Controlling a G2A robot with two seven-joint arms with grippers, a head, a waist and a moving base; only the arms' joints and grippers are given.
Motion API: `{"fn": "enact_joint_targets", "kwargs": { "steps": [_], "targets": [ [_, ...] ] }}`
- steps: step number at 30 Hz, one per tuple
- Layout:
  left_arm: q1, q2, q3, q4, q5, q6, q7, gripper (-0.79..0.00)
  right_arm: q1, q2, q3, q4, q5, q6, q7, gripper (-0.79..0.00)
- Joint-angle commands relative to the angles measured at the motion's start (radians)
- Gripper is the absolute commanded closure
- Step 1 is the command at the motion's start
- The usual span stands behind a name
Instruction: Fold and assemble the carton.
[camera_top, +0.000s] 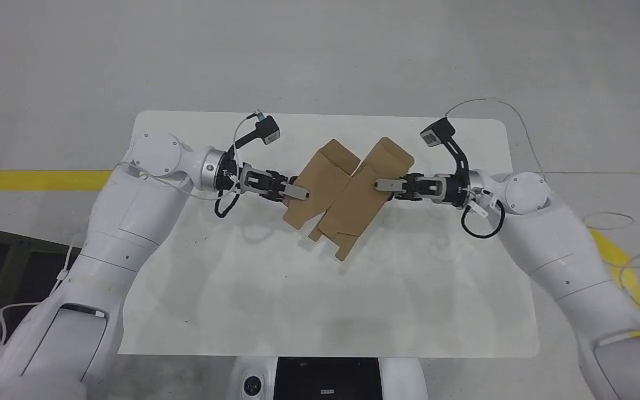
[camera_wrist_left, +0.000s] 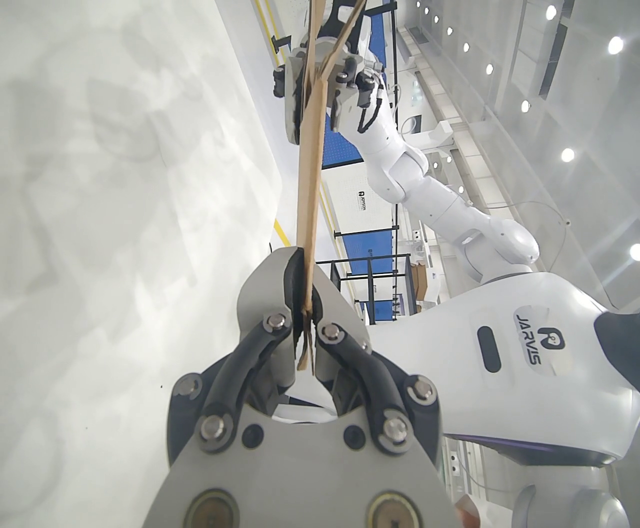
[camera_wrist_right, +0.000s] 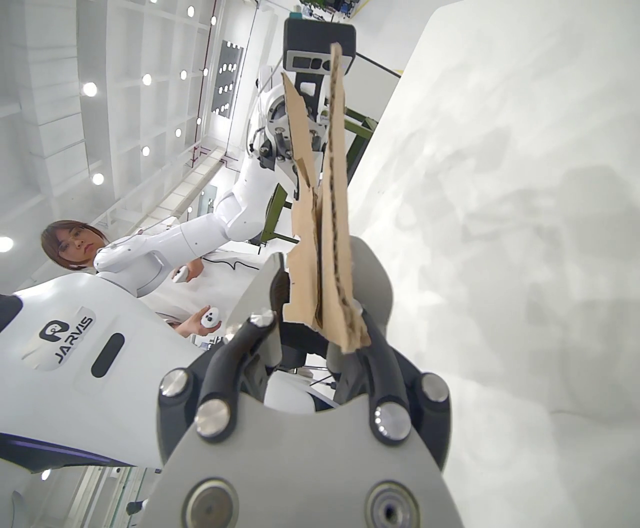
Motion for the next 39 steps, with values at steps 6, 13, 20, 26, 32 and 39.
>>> {"fn": "enact_joint_targets", "kwargs": {
  "steps": [6, 13, 20, 26, 32, 39],
  "targets": [
    [-0.005, 0.003, 0.004, 0.006, -0.006, -0.004, 0.004, -0.332, 0.007, -0.006, -0.018, 0.020, 0.020, -0.010, -0.010, 0.000],
    [-0.018, 0.006, -0.014, 0.024, -0.023, -0.045, 0.045, -0.785, 0.020, -0.008, -0.022, 0.050, 0.020, -0.027, -0.027, 0.000],
    [-0.020, 0.004, -0.034, 0.069, 0.076, -0.088, 0.258, -0.785, 0.044, -0.029, -0.023, 0.120, 0.032, -0.088, -0.089, 0.000],
    [0.000, 0.003, -0.045, 0.055, 0.112, -0.074, 0.373, -0.785, 0.074, -0.060, -0.044, 0.172, -0.007, -0.094, -0.143, 0.000],
    [0.026, 0.001, -0.051, 0.018, 0.108, -0.049, 0.422, -0.785, 0.092, -0.095, -0.065, 0.188, -0.075, -0.068, -0.270, 0.000],
    [0.050, 0.005, -0.070, -0.003, 0.095, -0.013, 0.424, -0.785, 0.093, -0.119, -0.066, 0.202, -0.155, -0.049, -0.391, 0.000]
  ]
}}
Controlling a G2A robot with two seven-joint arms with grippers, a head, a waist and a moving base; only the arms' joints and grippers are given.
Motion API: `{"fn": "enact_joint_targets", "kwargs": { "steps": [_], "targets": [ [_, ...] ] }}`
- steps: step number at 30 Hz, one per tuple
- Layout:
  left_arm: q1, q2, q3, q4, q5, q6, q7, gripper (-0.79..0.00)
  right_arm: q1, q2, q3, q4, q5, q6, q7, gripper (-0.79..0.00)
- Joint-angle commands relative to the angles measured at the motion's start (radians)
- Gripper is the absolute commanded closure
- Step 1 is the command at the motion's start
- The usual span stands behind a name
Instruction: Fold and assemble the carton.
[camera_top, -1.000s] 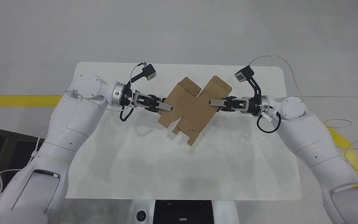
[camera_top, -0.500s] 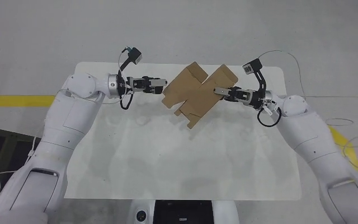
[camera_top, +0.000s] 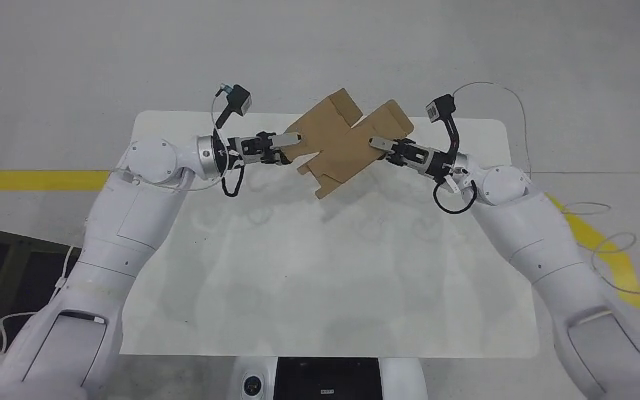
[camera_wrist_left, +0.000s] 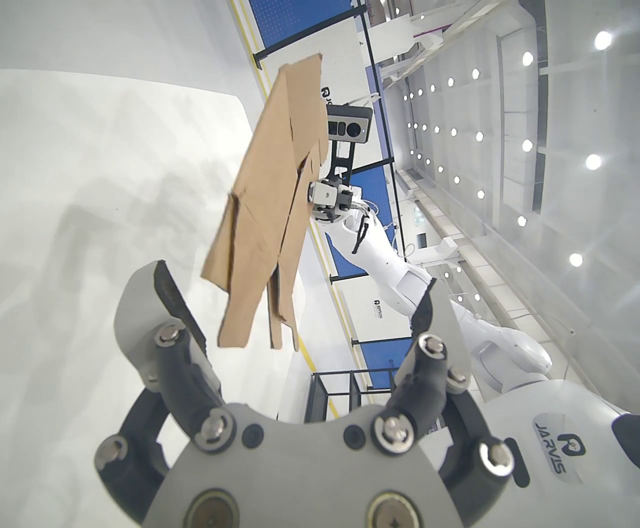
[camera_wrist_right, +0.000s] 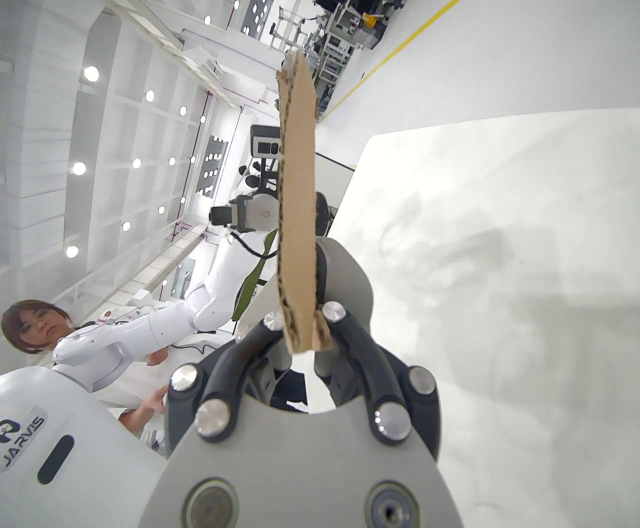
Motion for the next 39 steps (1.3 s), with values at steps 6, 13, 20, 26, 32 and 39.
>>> {"fn": "enact_joint_targets", "kwargs": {
  "steps": [6, 13, 20, 26, 32, 39],
  "targets": [
    [0.005, 0.003, -0.024, -0.003, -0.025, 0.042, 0.000, -0.785, 0.005, -0.012, 0.009, 0.022, -0.085, 0.020, -0.048, 0.000],
    [0.001, 0.001, -0.044, -0.012, -0.090, 0.088, -0.025, -0.785, 0.000, -0.022, 0.022, 0.030, -0.133, 0.031, -0.072, 0.000],
    [-0.007, -0.004, -0.044, -0.009, -0.103, 0.095, -0.019, -0.785, -0.001, -0.036, 0.032, 0.013, -0.147, 0.034, -0.075, 0.000],
    [-0.017, -0.015, -0.025, 0.027, -0.115, 0.105, -0.002, -0.785, 0.000, -0.048, 0.040, 0.015, -0.146, 0.025, -0.069, 0.000],
    [-0.030, -0.023, -0.021, 0.068, -0.120, 0.115, 0.020, -0.785, 0.002, -0.059, 0.048, 0.025, -0.147, 0.018, -0.053, 0.000],
    [-0.034, -0.030, -0.018, 0.094, -0.119, 0.126, 0.032, -0.311, 0.002, -0.071, 0.058, 0.035, -0.148, 0.014, -0.037, 0.000]
  ]
}}
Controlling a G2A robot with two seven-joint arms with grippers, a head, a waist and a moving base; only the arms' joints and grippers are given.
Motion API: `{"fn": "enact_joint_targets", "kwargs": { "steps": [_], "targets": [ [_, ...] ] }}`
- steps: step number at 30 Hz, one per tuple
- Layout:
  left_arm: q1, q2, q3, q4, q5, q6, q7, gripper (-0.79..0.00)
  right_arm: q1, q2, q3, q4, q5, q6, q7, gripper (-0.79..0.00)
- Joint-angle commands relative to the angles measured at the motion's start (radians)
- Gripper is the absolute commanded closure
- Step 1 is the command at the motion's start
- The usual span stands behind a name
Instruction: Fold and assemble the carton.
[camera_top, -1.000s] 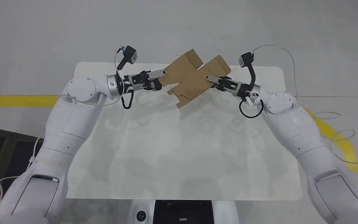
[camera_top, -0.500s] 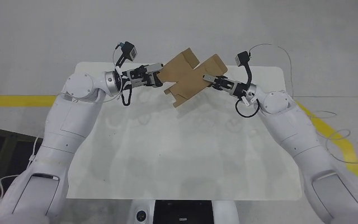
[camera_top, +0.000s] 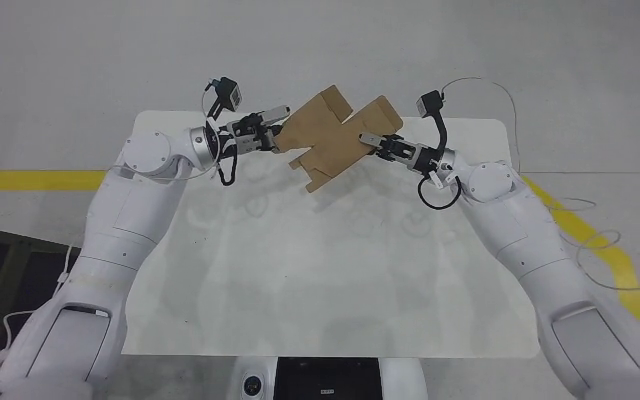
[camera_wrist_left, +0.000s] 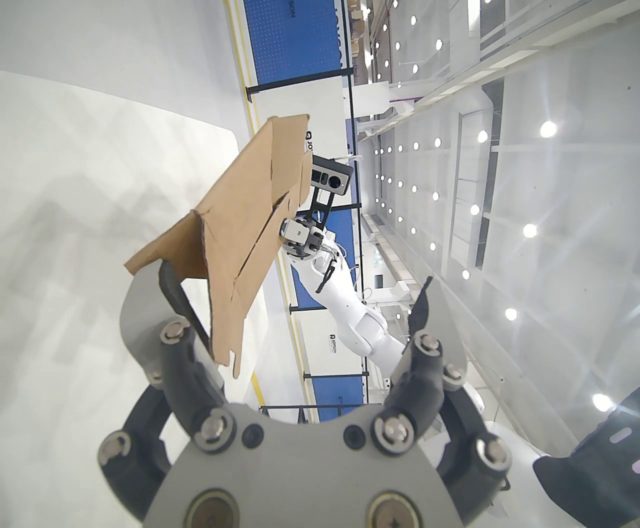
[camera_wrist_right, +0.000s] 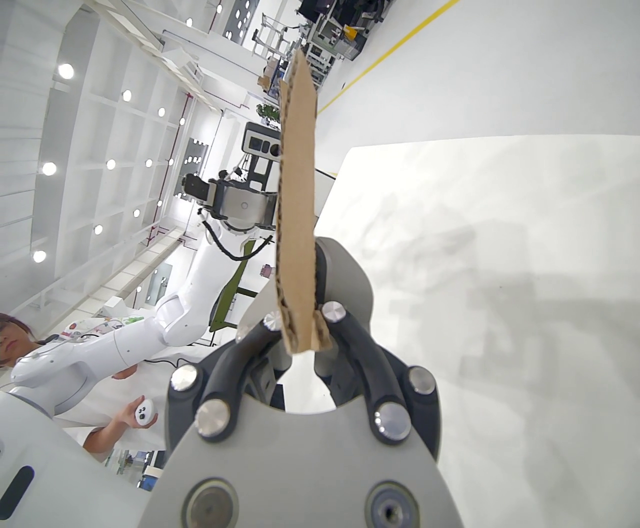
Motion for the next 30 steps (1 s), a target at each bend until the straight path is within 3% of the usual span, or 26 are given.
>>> {"fn": "enact_joint_targets", "kwargs": {
  "steps": [1, 6, 11, 15, 19, 22, 23, 24, 25, 30],
  "targets": [
    [0.001, -0.001, 0.002, 0.005, 0.003, 0.003, -0.001, -0.292, 0.001, -0.003, 0.003, 0.004, -0.001, -0.001, 0.005, 0.000],
    [0.001, -0.004, 0.007, 0.013, 0.021, 0.012, -0.002, -0.280, 0.002, -0.010, 0.011, 0.013, -0.005, -0.004, 0.015, 0.000],
    [0.003, -0.006, 0.013, 0.019, 0.045, 0.016, -0.003, -0.215, 0.000, -0.015, 0.023, 0.017, -0.009, -0.005, 0.021, 0.000],
    [0.005, -0.008, 0.014, 0.021, 0.052, 0.022, 0.000, -0.135, -0.002, -0.018, 0.034, 0.013, -0.004, -0.004, 0.025, 0.000],
    [0.005, -0.009, 0.013, 0.024, 0.061, 0.025, 0.003, 0.000, -0.003, -0.020, 0.044, 0.008, -0.007, -0.001, 0.030, 0.000],
    [0.007, -0.011, 0.013, 0.024, 0.063, 0.028, 0.007, 0.000, -0.005, -0.022, 0.051, 0.006, -0.009, -0.003, 0.037, 0.000],
    [0.007, -0.011, 0.012, 0.023, 0.063, 0.029, 0.007, 0.000, -0.005, -0.022, 0.054, 0.006, -0.009, -0.004, 0.040, -0.123],
    [0.006, -0.011, 0.010, 0.021, 0.060, 0.030, 0.006, 0.000, -0.006, -0.023, 0.057, 0.007, -0.006, -0.004, 0.042, -0.548],
    [0.005, -0.011, 0.007, 0.019, 0.060, 0.029, 0.006, 0.000, -0.008, -0.023, 0.061, 0.012, -0.001, -0.003, 0.044, -0.785],
    [-0.018, -0.005, -0.010, 0.020, 0.110, -0.011, -0.023, 0.000, 0.008, -0.006, 0.094, 0.069, -0.078, -0.060, 0.108, -0.785]
  ]
}}
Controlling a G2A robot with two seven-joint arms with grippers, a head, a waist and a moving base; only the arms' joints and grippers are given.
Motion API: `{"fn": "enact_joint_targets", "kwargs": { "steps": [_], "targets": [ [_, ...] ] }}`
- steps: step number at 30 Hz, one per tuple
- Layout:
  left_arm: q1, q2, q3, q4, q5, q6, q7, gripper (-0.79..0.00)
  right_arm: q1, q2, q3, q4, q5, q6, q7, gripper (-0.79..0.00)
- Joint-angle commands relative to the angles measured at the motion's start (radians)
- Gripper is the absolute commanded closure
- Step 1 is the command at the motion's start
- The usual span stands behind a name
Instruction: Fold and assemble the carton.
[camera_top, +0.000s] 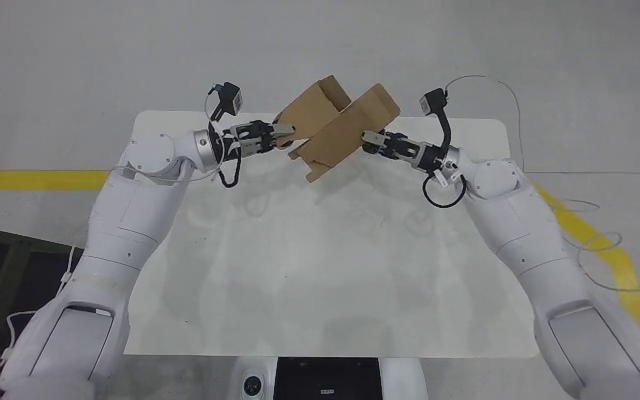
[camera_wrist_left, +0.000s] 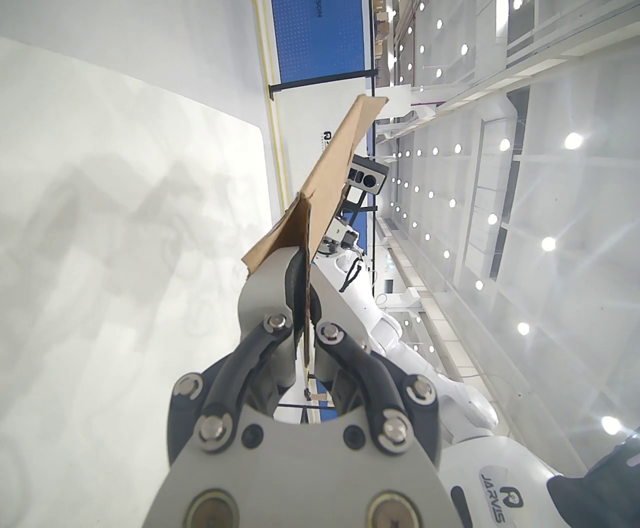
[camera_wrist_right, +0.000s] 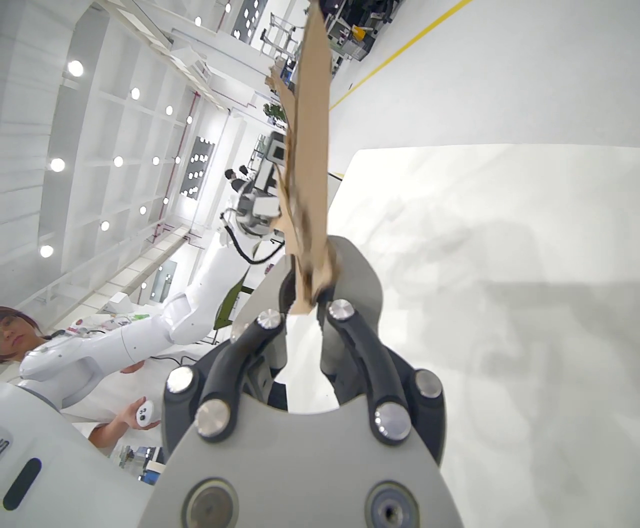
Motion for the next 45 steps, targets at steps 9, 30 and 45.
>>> {"fn": "enact_joint_targets", "kwargs": {
  "steps": [9, 30, 45],
  "targets": [
    [-0.058, 0.019, -0.022, 0.030, 0.119, -0.116, -0.151, 0.000, -0.010, 0.044, 0.053, -0.052, -0.018, -0.182, 0.061, -0.785],
    [-0.038, 0.032, 0.018, -0.093, 0.073, -0.242, -0.312, 0.000, 0.061, 0.096, -0.243, -0.212, 0.244, -0.148, 0.094, -0.369],
    [0.008, 0.070, 0.036, -0.201, 0.000, -0.218, -0.336, 0.000, 0.139, 0.078, -0.352, -0.087, 0.254, -0.172, 0.071, -0.376]
  ]
}}
